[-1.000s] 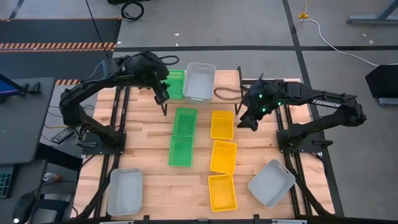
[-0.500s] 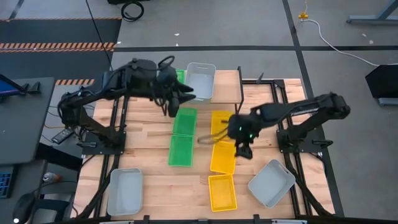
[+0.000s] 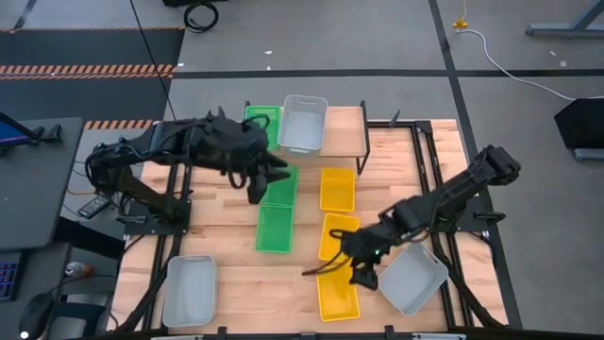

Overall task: Stack baskets on shelf by color
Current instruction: Put the bottom yellow bin on the shelf

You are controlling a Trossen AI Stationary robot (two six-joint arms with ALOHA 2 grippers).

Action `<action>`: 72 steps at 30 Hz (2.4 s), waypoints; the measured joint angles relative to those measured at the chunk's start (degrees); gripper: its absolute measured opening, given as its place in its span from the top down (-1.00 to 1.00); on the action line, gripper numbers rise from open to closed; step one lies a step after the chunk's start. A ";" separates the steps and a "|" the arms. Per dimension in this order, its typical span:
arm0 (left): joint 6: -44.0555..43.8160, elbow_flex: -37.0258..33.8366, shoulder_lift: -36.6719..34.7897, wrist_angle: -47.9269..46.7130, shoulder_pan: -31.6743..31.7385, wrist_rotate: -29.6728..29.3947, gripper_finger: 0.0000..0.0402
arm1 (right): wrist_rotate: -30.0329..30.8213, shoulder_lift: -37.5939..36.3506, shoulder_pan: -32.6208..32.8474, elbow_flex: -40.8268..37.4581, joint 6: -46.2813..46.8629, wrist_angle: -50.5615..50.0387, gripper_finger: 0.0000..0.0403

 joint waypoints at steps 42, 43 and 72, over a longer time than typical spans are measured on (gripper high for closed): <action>-20.89 -2.56 3.39 13.34 -21.36 -18.06 0.34 | 8.47 24.55 13.60 -0.02 -7.01 19.52 0.55; -20.83 -2.56 3.39 13.34 -21.48 -18.07 0.34 | 7.50 24.55 13.60 -0.02 -7.29 20.31 0.65; -10.20 -2.58 3.69 12.35 -21.88 -16.32 0.34 | 24.38 -11.72 -7.13 -0.04 -17.20 2.64 0.95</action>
